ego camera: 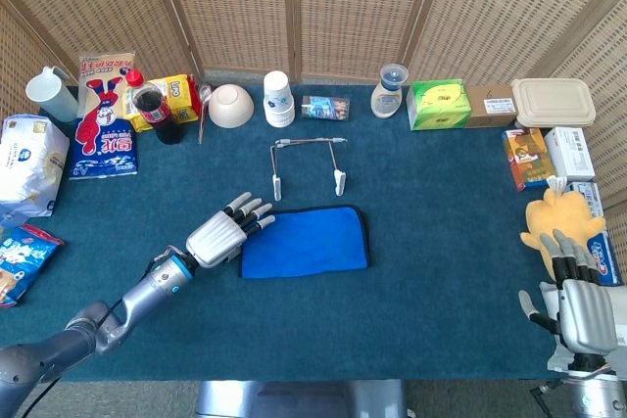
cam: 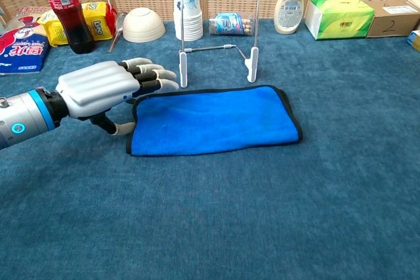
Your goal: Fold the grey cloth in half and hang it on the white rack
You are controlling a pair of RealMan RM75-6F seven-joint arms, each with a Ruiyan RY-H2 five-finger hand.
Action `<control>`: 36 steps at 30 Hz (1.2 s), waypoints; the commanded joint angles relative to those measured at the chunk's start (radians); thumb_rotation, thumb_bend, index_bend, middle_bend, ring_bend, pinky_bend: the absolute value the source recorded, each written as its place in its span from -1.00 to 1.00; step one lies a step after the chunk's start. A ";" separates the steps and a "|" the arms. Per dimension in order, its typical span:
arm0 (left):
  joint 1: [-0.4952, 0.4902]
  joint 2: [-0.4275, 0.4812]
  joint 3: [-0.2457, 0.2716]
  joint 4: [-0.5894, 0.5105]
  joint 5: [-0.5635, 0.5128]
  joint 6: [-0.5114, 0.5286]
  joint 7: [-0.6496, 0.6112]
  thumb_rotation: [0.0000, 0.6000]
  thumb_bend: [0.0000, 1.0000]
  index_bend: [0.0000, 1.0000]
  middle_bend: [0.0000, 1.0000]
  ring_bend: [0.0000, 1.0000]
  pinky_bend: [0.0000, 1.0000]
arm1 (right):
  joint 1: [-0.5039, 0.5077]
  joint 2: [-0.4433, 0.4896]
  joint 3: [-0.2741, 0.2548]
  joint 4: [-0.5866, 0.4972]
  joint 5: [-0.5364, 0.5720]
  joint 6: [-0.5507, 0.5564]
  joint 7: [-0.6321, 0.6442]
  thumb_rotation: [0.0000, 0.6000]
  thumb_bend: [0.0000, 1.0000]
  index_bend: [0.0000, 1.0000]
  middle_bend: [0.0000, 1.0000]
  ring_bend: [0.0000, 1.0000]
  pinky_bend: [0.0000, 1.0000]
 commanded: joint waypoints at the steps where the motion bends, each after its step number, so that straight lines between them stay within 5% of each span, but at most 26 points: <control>1: -0.005 -0.004 -0.005 0.001 -0.005 0.012 -0.011 1.00 -1.00 -0.77 -1.00 -1.00 -1.00 | -0.002 0.000 0.001 0.000 0.000 0.001 0.000 1.00 -0.37 -0.89 -0.89 -1.00 -1.00; 16: -0.040 -0.034 -0.016 0.019 -0.024 0.034 -0.096 1.00 -0.98 -0.39 -0.84 -1.00 -1.00 | -0.021 0.009 0.014 -0.001 0.009 0.015 0.013 1.00 -0.37 -0.89 -0.89 -1.00 -1.00; 36: -0.076 -0.045 -0.037 0.018 -0.051 0.051 -0.144 1.00 -0.43 0.40 -0.35 -0.72 -1.00 | -0.039 0.016 0.023 0.005 0.015 0.018 0.040 1.00 -0.38 -0.89 -0.89 -1.00 -1.00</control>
